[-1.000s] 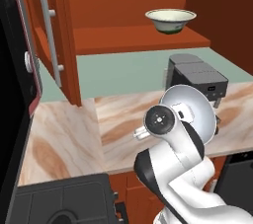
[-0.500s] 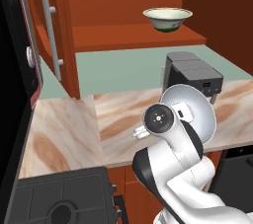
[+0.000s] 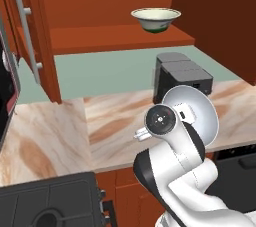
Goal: Move the bowls from the cabinet to the plates on the dining table.
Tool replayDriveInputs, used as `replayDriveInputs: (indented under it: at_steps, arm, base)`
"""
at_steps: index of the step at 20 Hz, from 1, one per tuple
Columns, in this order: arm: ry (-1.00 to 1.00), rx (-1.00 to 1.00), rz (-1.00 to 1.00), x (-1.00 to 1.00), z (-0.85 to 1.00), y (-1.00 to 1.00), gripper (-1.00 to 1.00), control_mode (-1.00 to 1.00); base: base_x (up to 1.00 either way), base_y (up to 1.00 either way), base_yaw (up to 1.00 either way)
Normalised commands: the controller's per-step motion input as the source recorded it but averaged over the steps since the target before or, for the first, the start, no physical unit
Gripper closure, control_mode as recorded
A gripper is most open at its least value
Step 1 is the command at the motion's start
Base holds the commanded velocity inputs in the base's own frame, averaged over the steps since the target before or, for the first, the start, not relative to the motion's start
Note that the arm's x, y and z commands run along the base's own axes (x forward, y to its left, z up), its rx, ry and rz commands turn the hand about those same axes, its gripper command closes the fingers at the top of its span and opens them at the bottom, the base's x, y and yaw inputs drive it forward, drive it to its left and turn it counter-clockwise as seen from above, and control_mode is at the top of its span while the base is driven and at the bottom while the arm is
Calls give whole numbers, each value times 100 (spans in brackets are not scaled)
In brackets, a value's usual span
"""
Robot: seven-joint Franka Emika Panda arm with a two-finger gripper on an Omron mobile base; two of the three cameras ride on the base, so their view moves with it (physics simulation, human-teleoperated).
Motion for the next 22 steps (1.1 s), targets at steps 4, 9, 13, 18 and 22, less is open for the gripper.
replayDriveInputs:
  at_steps: [4,9,13,18,22]
  arm:
    - [0,0,0,0,0,0,100,100]
    - [0,0,0,0,0,0,100,100]
    - [0,0,0,0,0,0,100,100]
    - [0,0,0,0,0,0,100,100]
    - [0,0,0,0,0,0,100,100]
  base:
    - [-47,-71,0]
    - [-55,-53,0]
    - [-78,-37,0]
    - [-97,-26,-5]
    - [-100,-15,-15]
